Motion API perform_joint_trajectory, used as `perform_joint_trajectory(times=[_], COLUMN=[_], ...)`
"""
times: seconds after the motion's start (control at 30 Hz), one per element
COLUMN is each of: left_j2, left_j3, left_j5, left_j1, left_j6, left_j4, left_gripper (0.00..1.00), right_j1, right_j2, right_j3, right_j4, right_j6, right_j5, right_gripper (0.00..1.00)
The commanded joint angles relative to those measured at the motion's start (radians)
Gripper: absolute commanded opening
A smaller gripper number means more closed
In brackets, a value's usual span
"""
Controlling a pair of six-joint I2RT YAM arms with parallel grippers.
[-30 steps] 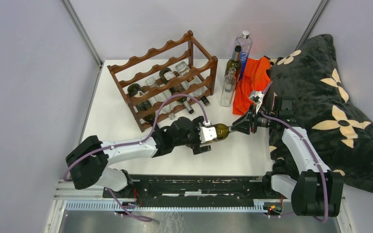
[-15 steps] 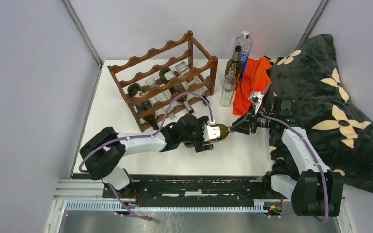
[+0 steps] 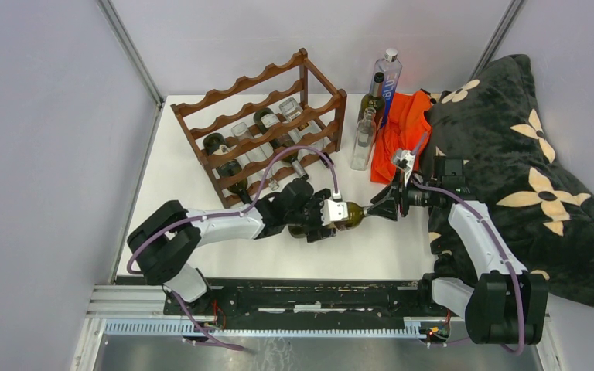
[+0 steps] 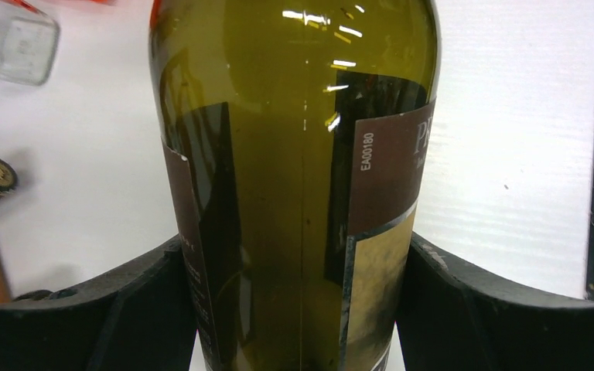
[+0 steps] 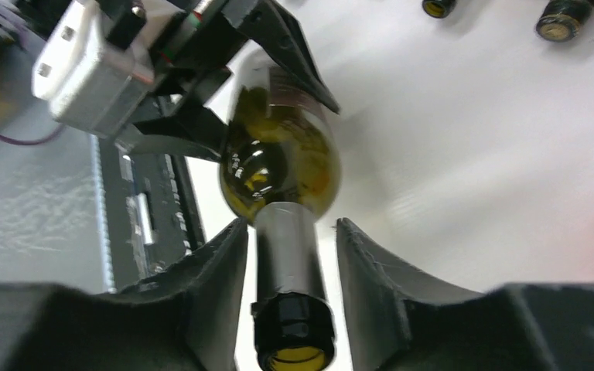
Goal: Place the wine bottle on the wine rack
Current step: Adjust the wine bottle at the center of the board.
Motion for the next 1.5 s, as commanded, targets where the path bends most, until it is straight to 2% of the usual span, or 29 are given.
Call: perform_joint_trajectory(times=[0.0,0.17,0.2,0.23,0.33,0.47,0.6,0.8,1.13,1.3,1.47], left_j2=[-0.111,-0.139,-0.142,-0.144,-0.152,-0.146,-0.144,-0.145,-0.147,-0.151,-0.157], left_j3=[0.012,0.032,0.034,0.034,0.041,0.059,0.064,0.08,0.103,0.105,0.102], left_j5=[0.043,0.044,0.043,0.041,0.013,-0.038,-0.07,-0.08,-0.094,-0.095,-0.091], left_j1=[-0.001,-0.011,-0.014,-0.016,-0.029,-0.063,-0.091,-0.111,-0.122,-0.128,-0.132], left_j6=[-0.03,-0.031,-0.033,-0.035,-0.037,-0.037,-0.039,-0.048,-0.062,-0.061,-0.05], left_j4=[-0.048,-0.146,-0.156,-0.161,-0.218,-0.281,-0.305,-0.306,-0.307,-0.306,-0.306], left_gripper=[0.02,0.02,0.02,0.02,0.02,0.02,0.02,0.02,0.02,0.02,0.02], right_j1=[0.005,0.015,0.019,0.019,0.043,0.09,0.18,0.274,0.453,0.481,0.483], right_j2=[0.017,0.059,0.064,0.066,0.05,-0.027,-0.093,-0.05,-0.05,-0.036,-0.04], right_j3=[0.102,0.222,0.24,0.258,0.284,0.248,0.182,0.133,-0.022,-0.017,-0.021], right_j4=[-0.185,-0.418,-0.451,-0.491,-0.546,-0.512,-0.424,-0.396,-0.139,-0.119,-0.106], right_j6=[-0.275,-0.526,-0.569,-0.62,-0.716,-0.806,-0.808,-0.761,-0.495,-0.474,-0.48], right_j5=[0.104,0.179,0.194,0.201,0.215,0.221,0.274,0.303,0.454,0.487,0.474], right_gripper=[0.6,0.85,0.98,0.98,0.98,0.98,0.98,0.98,0.81,0.66,0.65])
